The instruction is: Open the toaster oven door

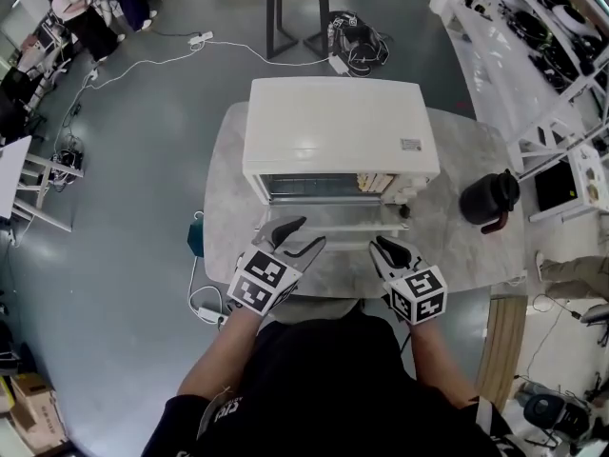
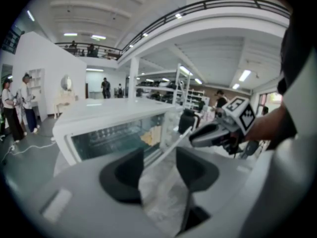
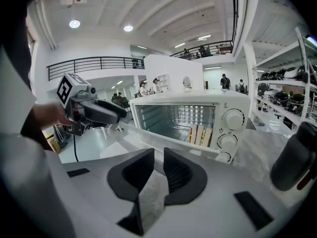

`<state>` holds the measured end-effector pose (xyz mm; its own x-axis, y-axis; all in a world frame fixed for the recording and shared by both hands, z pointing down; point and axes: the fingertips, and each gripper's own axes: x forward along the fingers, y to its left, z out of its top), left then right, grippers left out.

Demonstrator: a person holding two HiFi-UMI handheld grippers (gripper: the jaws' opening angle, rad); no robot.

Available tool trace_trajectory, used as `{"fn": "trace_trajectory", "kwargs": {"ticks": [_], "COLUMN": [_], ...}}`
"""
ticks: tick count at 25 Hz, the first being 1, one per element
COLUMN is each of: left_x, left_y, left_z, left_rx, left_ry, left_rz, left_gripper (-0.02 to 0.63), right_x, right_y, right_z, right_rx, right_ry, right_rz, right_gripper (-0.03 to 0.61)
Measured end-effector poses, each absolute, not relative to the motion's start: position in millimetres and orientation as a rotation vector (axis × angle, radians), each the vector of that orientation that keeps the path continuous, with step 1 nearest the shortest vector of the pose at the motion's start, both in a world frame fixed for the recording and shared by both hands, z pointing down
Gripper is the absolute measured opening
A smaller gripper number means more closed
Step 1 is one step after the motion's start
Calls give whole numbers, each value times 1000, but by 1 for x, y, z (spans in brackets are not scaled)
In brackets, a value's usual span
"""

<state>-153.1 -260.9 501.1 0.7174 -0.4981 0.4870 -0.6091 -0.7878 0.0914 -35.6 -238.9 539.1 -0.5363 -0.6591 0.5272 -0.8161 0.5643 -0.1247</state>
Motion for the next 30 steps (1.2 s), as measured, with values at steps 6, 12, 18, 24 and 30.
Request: {"fn": "trace_trajectory", "kwargs": {"ticks": [6,12,18,24,30], "left_x": [-152,-150,-149,-152,-161], "left_y": [-252,-234,-218,-204,-199], "left_z": [522,534,546,558,569], "left_rx": [2660,2607,2589,2531,2440], "left_ry": [-835,-768,-717,-683,-668], "left_rz": [770,793,840,783,669], "left_gripper": [207,206,204,194,184], "right_x": [-36,-40,-80,-80,-76], "right_y": [-227,-216,-200,-211,-198], "right_z": [549,560,525,556,584], "right_rx": [1164,1106,954,954,882], "right_ry": [-2351,-2304,-2465,-2329,-2306], "right_rz": [535,537,411,450,591], "right_gripper": [49,62,52,41,67]}}
